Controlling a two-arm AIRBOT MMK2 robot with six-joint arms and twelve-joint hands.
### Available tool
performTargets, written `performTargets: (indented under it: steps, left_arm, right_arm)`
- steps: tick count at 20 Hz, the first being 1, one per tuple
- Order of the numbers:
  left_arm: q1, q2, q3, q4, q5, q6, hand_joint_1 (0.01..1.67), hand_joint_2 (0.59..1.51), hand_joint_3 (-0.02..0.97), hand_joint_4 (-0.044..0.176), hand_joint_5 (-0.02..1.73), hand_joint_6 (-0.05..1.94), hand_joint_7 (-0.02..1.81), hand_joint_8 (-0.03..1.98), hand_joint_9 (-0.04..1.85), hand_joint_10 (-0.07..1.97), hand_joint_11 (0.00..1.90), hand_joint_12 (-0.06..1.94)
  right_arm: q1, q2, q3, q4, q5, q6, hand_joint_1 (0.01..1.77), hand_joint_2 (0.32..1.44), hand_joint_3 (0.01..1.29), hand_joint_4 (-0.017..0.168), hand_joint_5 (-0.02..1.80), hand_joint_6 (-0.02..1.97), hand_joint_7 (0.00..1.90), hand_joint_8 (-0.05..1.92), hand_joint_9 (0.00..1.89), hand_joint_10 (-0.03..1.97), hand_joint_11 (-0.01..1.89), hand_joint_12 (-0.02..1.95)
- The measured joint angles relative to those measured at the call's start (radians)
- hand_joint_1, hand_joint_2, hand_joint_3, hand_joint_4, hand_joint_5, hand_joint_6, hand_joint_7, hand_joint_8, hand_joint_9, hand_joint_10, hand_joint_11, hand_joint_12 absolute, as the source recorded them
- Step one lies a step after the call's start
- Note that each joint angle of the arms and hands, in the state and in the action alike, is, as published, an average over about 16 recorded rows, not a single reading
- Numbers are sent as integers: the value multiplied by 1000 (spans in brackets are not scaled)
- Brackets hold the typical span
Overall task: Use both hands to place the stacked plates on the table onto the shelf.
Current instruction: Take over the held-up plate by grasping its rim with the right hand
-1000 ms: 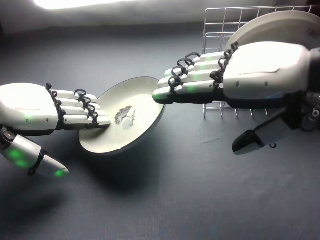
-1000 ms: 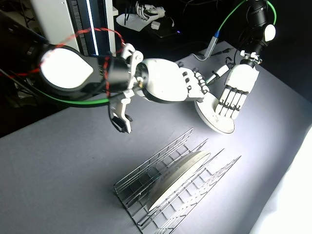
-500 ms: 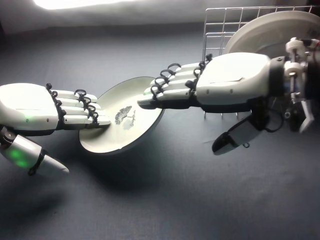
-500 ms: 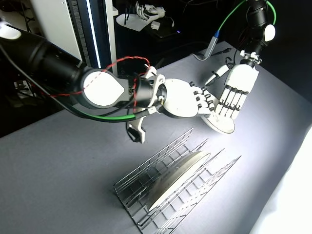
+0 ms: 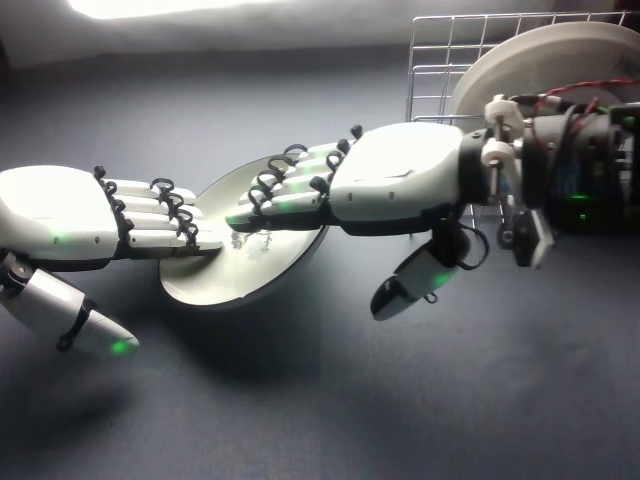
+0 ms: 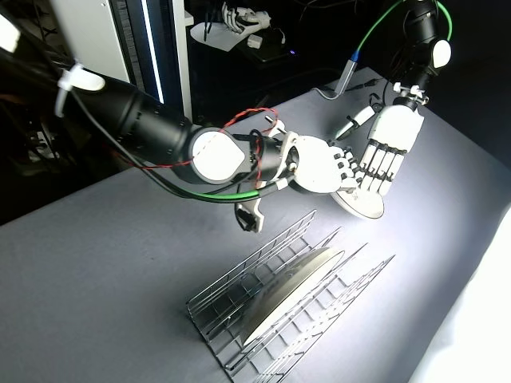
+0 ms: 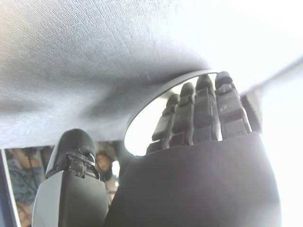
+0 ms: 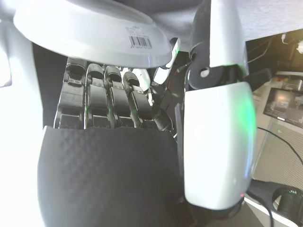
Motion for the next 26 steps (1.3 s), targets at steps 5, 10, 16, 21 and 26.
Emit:
performTargets:
  steps: [5,10,16,21,26]
  left_arm:
    - [-2,0,0,2,0,-1,16,1136,19,-10,-9,-35,20,-10,15,7,8,-36]
    - [-3,-1,0,3,0,-2,16,1133,19,-10,-10,-35,20,-10,15,6,8,-37]
    - [-4,-1,1,4,0,-2,17,1132,19,-10,-9,-35,20,-10,14,6,8,-36]
    - [-5,-2,1,5,0,-2,16,1133,19,-10,-9,-35,20,-10,14,7,9,-36]
    - [-5,-2,2,5,-1,-2,16,1133,19,-10,-9,-35,20,-10,13,7,9,-35]
  right_arm:
    - [2,-69,66,1,-1,0,1207,890,12,-3,21,28,22,14,20,9,16,515]
    - [3,-125,128,3,1,0,1201,895,12,-3,22,28,22,14,22,10,17,509]
    - [3,-167,175,5,5,0,1202,902,12,-3,28,29,23,14,23,9,20,570]
    - [3,-185,197,8,7,0,1212,908,12,-3,85,30,80,15,79,28,21,746]
    - [6,-193,202,16,13,-1,1274,933,13,-3,298,67,303,32,281,93,130,1001]
